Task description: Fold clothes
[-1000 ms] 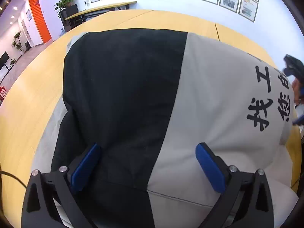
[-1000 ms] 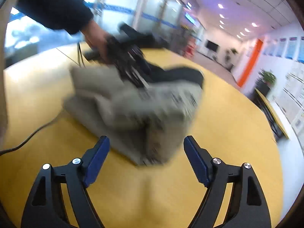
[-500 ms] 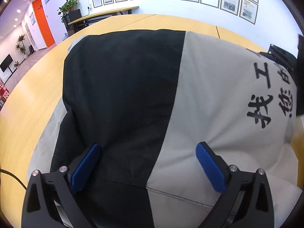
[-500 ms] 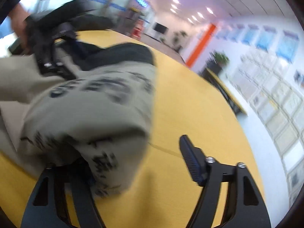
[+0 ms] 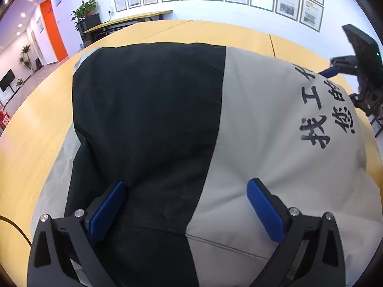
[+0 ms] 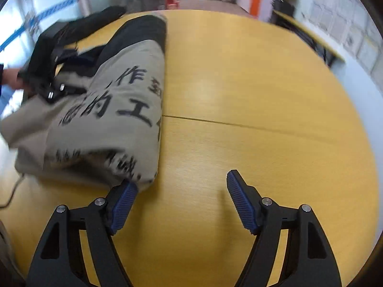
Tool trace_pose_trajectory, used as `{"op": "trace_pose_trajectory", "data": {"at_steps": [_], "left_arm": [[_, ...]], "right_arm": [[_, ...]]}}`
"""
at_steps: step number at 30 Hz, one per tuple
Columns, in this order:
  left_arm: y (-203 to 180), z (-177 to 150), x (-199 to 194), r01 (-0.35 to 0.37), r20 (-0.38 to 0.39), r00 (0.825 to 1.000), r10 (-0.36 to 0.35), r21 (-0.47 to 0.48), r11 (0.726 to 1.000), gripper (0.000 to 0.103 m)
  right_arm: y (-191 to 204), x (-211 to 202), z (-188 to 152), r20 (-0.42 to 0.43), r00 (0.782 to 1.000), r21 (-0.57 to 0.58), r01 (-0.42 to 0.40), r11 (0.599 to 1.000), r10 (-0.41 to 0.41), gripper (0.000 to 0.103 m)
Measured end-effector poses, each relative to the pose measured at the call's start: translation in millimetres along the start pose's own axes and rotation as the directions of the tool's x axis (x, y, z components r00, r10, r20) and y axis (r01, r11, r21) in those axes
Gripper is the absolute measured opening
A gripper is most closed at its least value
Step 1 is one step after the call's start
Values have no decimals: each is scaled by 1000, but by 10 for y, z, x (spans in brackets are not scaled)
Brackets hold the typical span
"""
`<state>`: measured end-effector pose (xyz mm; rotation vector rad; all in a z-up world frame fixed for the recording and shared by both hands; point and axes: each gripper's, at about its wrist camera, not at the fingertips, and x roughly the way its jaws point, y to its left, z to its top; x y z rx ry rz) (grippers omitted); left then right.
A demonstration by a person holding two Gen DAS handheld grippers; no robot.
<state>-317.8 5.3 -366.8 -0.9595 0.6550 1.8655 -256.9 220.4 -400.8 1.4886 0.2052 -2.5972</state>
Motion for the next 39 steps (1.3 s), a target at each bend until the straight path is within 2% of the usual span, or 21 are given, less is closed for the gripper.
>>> {"op": "trace_pose_trajectory", "data": {"at_steps": [1, 3, 4, 6, 7, 9, 11, 13, 16, 18, 20, 23, 26, 28, 29, 31, 32, 35, 37, 39], "left_arm": [[-14, -6, -4, -2, -1, 1000, 2, -2, 1000, 103], [-40, -14, -14, -5, -2, 1000, 5, -7, 1000, 103], [-50, -7, -22, -5, -3, 1000, 4, -9, 1000, 103], [-63, 3, -35, -3, -4, 1000, 3, -14, 1000, 103], [-55, 1, -35, -3, -2, 1000, 3, -15, 1000, 103], [-58, -5, -42, -4, 5, 1000, 4, -17, 1000, 103], [-82, -9, -50, -3, 7, 1000, 3, -19, 1000, 103], [-96, -2, -67, -2, 8, 1000, 2, -17, 1000, 103], [-121, -14, -105, -5, 12, 1000, 5, -12, 1000, 103], [-133, 58, -98, -17, 1, 1000, 17, -11, 1000, 103], [-164, 124, -150, -47, -28, 999, 46, -18, 999, 102], [-377, 208, -530, -87, -14, 996, 87, -6, 996, 100], [-834, 309, -1051, -79, 67, 995, 73, 100, 992, 101], [-1228, 368, -1241, -38, 85, 996, 21, 201, 979, 101], [-1366, 370, -1263, -3, 71, 997, -15, 246, 969, 101], [-1402, 184, -1130, 86, -24, 996, -82, 302, 949, 101], [-1588, -64, -1090, 108, -78, 993, -87, 322, 941, 101], [-1814, -446, -738, 133, -217, 975, -57, 358, 924, 101], [-1867, -546, -693, 111, -207, 978, -38, 356, 928, 102], [-1820, -497, -721, 132, -200, 977, -74, 292, 947, 102]], "right_arm": [[-78, -68, -18, -22, 999, -12, 42, 999, -42, 62], [-244, -203, -44, -68, 991, -34, 111, 993, -114, 54], [-362, -271, -3, -101, 992, -24, 74, 997, -76, 54], [-313, -422, 170, -90, 995, -66, -59, 996, 53, 54], [-132, -507, 323, -61, 991, -146, -128, 981, 120, 54], [272, -652, 626, -7, 970, -301, -235, 924, 244, 53], [602, -607, 866, -1, 945, -369, -305, 878, 328, 51], [781, -286, 935, -102, 940, -378, -340, 861, 326, 46], [738, 39, 759, -170, 955, -414, -293, 862, 243, 40], [594, 13, 696, -195, 944, -353, -322, 879, 267, 39], [618, 84, 683, -219, 940, -366, -329, 871, 263, 40], [562, 117, 689, -230, 923, -350, -373, 859, 307, 41], [447, 85, 687, -218, 907, -327, -416, 849, 360, 41], [401, 74, 682, -211, 900, -328, -432, 840, 380, 41], [372, 77, 684, -211, 895, -323, -444, 836, 394, 41], [300, 65, 697, -210, 880, -314, -474, 823, 426, 40], [279, 48, 705, -211, 876, -316, -481, 817, 434, 40], [222, -74, 759, -218, 865, -324, -501, 802, 452, 38], [174, -273, 821, -235, 852, -329, -522, 786, 468, 38], [124, -526, 877, -260, 838, -347, -545, 763, 480, 40]]}}
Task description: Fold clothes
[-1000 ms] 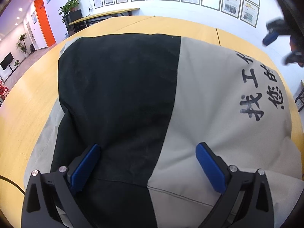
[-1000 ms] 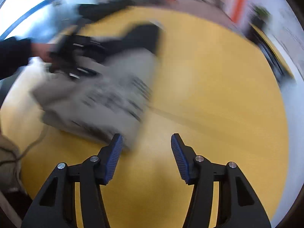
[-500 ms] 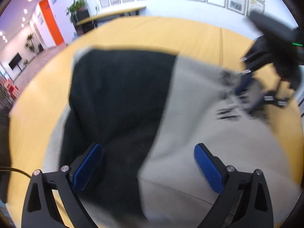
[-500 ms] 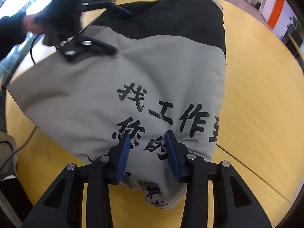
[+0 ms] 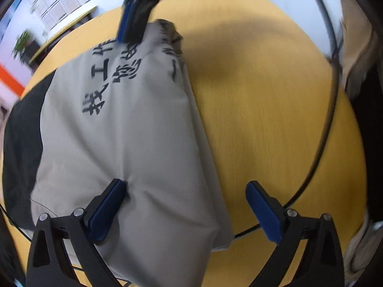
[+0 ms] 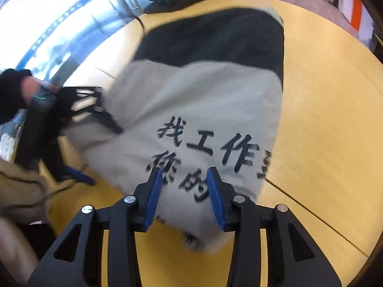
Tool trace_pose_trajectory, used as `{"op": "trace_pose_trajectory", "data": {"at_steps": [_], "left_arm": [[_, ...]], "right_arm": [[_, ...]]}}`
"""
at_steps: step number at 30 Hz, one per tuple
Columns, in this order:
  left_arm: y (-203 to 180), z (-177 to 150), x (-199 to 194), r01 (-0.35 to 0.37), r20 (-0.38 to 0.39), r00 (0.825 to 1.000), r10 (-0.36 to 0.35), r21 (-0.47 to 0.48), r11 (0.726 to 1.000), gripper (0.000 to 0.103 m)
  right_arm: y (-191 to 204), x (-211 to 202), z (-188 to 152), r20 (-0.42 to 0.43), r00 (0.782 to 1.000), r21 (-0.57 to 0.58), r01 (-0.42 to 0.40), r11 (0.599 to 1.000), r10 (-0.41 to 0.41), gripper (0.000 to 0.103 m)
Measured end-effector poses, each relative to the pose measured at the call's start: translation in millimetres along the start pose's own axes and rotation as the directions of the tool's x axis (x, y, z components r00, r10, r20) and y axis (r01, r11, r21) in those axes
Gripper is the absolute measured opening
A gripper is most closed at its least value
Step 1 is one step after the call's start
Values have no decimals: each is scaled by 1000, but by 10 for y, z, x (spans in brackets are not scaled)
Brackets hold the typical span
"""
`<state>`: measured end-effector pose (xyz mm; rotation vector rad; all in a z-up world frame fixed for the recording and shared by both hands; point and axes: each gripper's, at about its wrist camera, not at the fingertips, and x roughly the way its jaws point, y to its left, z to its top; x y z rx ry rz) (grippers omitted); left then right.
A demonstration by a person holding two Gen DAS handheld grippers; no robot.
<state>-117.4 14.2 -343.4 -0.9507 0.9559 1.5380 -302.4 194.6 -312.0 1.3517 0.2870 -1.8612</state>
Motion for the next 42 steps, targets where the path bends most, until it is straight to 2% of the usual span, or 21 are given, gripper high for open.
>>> {"op": "trace_pose_trajectory", "data": {"at_steps": [2, 3, 5, 6, 9, 11, 13, 15, 18, 20, 21, 22, 24, 27, 30, 32, 33, 36, 37, 41, 42], "left_arm": [[56, 29, -41, 32, 19, 999, -31, -56, 998, 102], [40, 27, -35, 27, 19, 999, -26, -50, 998, 102], [23, 18, -27, 20, 22, 1000, -19, -51, 998, 102], [34, 14, -39, 23, 30, 999, -21, -68, 997, 102], [98, 3, -137, 37, 53, 998, -30, -136, 990, 102], [175, -46, -366, 29, 83, 997, -10, -226, 974, 101], [265, -120, -654, 18, 121, 992, 25, -336, 942, 101], [386, -265, -1039, -21, 151, 983, 104, -471, 882, 101], [559, -281, -1577, -87, 150, 959, 242, -656, 750, 101], [596, -420, -1947, -104, 128, 946, 299, -752, 651, 101], [645, -454, -2082, -104, 124, 940, 318, -784, 612, 102], [681, -473, -2199, -101, 119, 936, 331, -811, 577, 102], [713, -452, -2270, -88, 105, 944, 313, -835, 544, 102], [799, -258, -1846, -57, 76, 970, 230, -852, 520, 102], [911, -73, -989, 6, 77, 990, 119, -863, 506, 101], [897, -107, -596, -9, 15, 999, 45, -874, 486, 100], [873, -122, -429, -25, -16, 1000, 22, -873, 488, 99], [713, -142, -222, -97, -73, 995, 65, -827, 553, 100], [684, -163, -192, -104, -73, 994, 78, -825, 556, 100], [594, -255, -135, -104, -34, 990, 140, -841, 531, 102], [584, -275, -150, -103, -26, 988, 155, -851, 516, 102]], "right_arm": [[40, -190, -55, -47, 999, -26, -20, 999, 19, 40], [-37, -162, -60, -91, 996, -14, -18, 1000, 17, 39], [-210, -67, -80, -143, 990, 20, -5, 1000, 8, 27], [-302, -1, -81, -157, 988, 42, 4, 999, 3, 16], [-466, 257, 10, -212, 977, 107, 2, 994, 21, 12], [-473, 489, 88, -238, 971, 119, 9, 993, 20, 12], [-492, 546, 123, -257, 966, 134, 16, 991, 19, 7], [-539, 530, 127, -258, 966, 158, 13, 987, 29, 4], [-585, 484, 126, -261, 964, 177, 0, 984, 46, 4], [-598, 461, 142, -272, 961, 174, -1, 985, 49, 4], [-604, 446, 146, -275, 960, 175, -2, 985, 51, 4], [-609, 430, 149, -277, 959, 174, -4, 985, 53, 4], [-604, 404, 168, -291, 956, 161, 0, 987, 47, 3], [-586, 370, 200, -312, 950, 136, 11, 991, 32, 3], [-567, 331, 228, -332, 943, 116, 24, 993, 16, 3], [-563, 306, 248, -347, 938, 107, 28, 994, 11, 3], [-575, 293, 257, -355, 935, 111, 25, 993, 16, 3], [-574, 252, 282, -375, 927, 98, 28, 995, 11, 3], [-567, 237, 288, -379, 926, 91, 30, 995, 6, 3], [-605, 150, 286, -373, 927, 109, 18, 994, 25, 3], [-617, 108, 306, -377, 926, 127, 15, 992, 34, 2]]}}
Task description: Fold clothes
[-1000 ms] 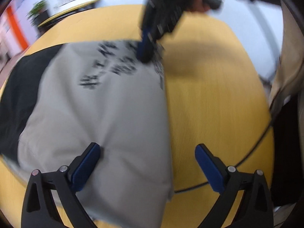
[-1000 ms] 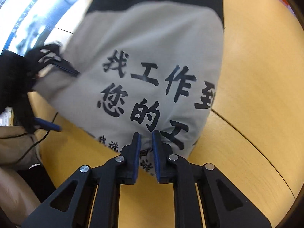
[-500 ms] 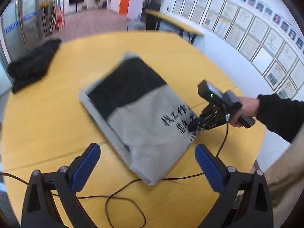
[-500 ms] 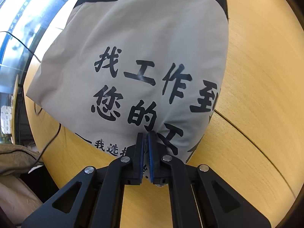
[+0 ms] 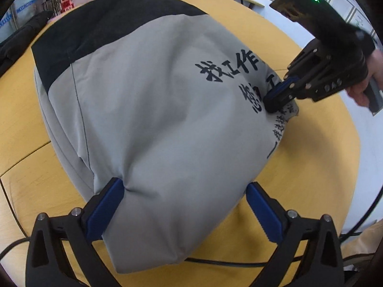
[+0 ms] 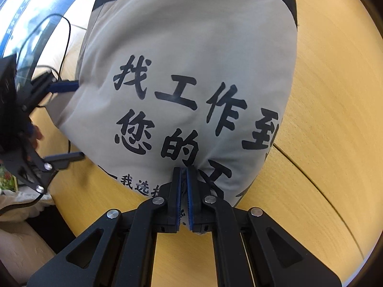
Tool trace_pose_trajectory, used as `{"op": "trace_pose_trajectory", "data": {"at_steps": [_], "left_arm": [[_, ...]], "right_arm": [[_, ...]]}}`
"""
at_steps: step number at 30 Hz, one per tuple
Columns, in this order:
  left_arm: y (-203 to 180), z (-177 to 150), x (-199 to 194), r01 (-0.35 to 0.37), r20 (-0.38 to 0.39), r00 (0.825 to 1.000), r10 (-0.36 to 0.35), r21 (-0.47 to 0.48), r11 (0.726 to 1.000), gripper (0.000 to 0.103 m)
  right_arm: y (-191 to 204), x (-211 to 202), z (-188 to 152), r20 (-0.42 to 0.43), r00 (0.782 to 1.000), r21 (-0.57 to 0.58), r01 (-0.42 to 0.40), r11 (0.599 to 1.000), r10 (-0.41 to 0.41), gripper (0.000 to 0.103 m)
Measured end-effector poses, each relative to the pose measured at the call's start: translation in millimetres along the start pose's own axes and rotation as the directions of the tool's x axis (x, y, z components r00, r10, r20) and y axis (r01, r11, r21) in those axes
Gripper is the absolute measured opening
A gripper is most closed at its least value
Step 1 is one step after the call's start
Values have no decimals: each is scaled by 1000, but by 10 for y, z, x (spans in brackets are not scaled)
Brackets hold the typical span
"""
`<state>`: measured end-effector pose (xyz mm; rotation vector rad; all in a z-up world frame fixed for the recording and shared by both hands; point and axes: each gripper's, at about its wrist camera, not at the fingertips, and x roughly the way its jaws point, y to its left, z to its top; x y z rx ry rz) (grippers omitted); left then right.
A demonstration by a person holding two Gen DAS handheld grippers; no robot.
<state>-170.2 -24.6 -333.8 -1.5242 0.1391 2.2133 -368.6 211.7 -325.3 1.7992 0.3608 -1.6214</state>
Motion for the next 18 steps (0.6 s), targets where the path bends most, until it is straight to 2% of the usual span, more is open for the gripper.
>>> {"op": "trace_pose_trajectory", "data": {"at_steps": [1, 3, 5, 7, 10, 11, 12, 14, 18], "left_arm": [[25, -12, -20, 5, 17, 1000, -5, -27, 1000, 102], [84, -17, -59, 28, 37, 999, -25, -72, 997, 102], [84, -34, -82, 25, 40, 999, -23, -63, 998, 102], [90, -44, -106, 28, 38, 999, -26, -58, 998, 102], [169, -32, -161, 68, 34, 997, -65, -97, 993, 102], [198, -34, -181, 83, 35, 996, -80, -110, 990, 102], [217, -38, -197, 94, 36, 995, -90, -114, 989, 102], [246, -56, -231, 111, 39, 993, -107, -116, 987, 102], [295, -61, -298, 130, 38, 991, -126, -139, 982, 102]], "right_arm": [[8, -97, 23, 6, 1000, 9, -12, 1000, 12, 3], [97, -444, 136, 98, 994, -7, -45, 999, 45, 8], [178, -905, 397, 232, 969, -23, -87, 996, 90, 8], [194, -1123, 707, 277, 960, -55, -26, 998, 40, 9], [-14, -988, 1203, 225, 970, -54, 105, 993, -91, 9], [-105, -860, 1284, 184, 976, -48, 125, 991, -114, 8], [-197, -731, 1366, 143, 980, -42, 145, 989, -138, 1], [-312, -548, 1532, 90, 982, -41, 171, 984, -167, 0], [-323, -462, 1518, 92, 977, -43, 198, 979, -194, 0]]}}
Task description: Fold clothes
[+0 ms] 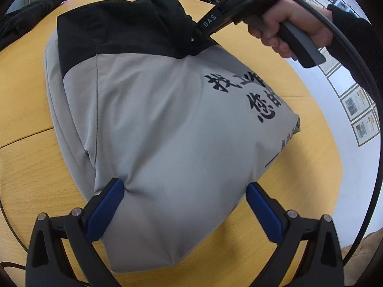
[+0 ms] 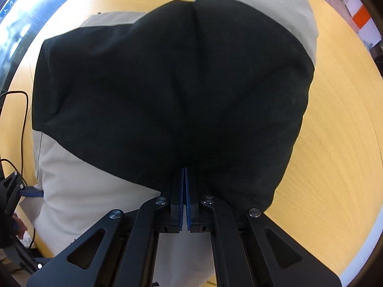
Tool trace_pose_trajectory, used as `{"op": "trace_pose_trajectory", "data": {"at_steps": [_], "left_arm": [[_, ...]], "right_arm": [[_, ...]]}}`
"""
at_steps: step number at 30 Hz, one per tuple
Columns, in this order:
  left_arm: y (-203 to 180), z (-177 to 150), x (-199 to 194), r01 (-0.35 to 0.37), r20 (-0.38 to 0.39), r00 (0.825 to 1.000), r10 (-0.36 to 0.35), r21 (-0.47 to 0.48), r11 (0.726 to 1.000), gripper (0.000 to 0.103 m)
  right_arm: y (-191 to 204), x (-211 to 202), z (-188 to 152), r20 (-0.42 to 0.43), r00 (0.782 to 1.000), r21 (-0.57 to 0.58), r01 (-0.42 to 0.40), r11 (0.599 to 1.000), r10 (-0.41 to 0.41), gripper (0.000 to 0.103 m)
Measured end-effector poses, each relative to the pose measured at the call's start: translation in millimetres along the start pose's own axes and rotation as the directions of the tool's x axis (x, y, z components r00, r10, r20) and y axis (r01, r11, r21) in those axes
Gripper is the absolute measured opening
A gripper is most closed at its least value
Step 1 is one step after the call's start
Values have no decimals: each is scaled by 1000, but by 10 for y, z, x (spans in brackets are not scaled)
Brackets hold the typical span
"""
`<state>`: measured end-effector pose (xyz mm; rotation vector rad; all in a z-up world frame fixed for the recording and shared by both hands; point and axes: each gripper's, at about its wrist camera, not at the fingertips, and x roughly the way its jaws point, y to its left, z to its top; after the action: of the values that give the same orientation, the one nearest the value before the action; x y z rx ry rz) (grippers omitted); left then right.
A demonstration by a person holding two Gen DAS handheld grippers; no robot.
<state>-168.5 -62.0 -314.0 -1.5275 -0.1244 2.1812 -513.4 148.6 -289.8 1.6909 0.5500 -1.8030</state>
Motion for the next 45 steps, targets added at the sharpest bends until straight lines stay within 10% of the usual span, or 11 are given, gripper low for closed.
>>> {"op": "trace_pose_trajectory", "data": {"at_steps": [3, 5, 6, 10, 13, 17, 25, 40, 44, 45], "left_arm": [[90, 42, -195, 21, 0, 1000, -22, -76, 997, 98], [160, 52, -458, 18, 28, 1000, -15, -125, 992, 97], [190, 37, -615, 12, 50, 999, -6, -140, 990, 97], [414, -89, -1442, 47, 112, 993, -21, -235, 971, 100], [715, -144, -1747, 60, 44, 998, -47, -355, 933, 103], [928, -277, -1901, 135, 48, 991, -128, -487, 863, 103], [1081, -157, -626, 274, 42, 953, -301, -546, 792, 103], [859, 132, 490, 402, 108, 902, -418, -564, 721, 103], [752, 114, 556, 386, 101, 912, -398, -540, 748, 99], [729, 116, 567, 361, 85, 922, -377, -534, 764, 83]], "right_arm": [[-92, -138, -71, 37, 998, 26, -51, 998, 51, 2], [-130, -364, -188, 110, 989, 42, -104, 994, 99, 34], [-141, -531, -280, 166, 978, 49, -135, 990, 125, 76], [-211, -1409, -996, 450, 863, 53, -284, 957, 231, 103], [-226, -1497, -1545, 484, 824, 72, -374, 924, 296, 103], [-92, -948, -2067, 402, 854, 231, -443, 866, 329, 103], [64, -351, -2497, 452, 789, 189, -541, 820, 416, 103], [-75, 472, -1608, 361, 786, 162, -583, 796, 502, 94], [22, 449, -1680, 339, 866, 189, -444, 876, 367, 46], [28, 435, -1732, 346, 876, 204, -421, 884, 338, 33]]}}
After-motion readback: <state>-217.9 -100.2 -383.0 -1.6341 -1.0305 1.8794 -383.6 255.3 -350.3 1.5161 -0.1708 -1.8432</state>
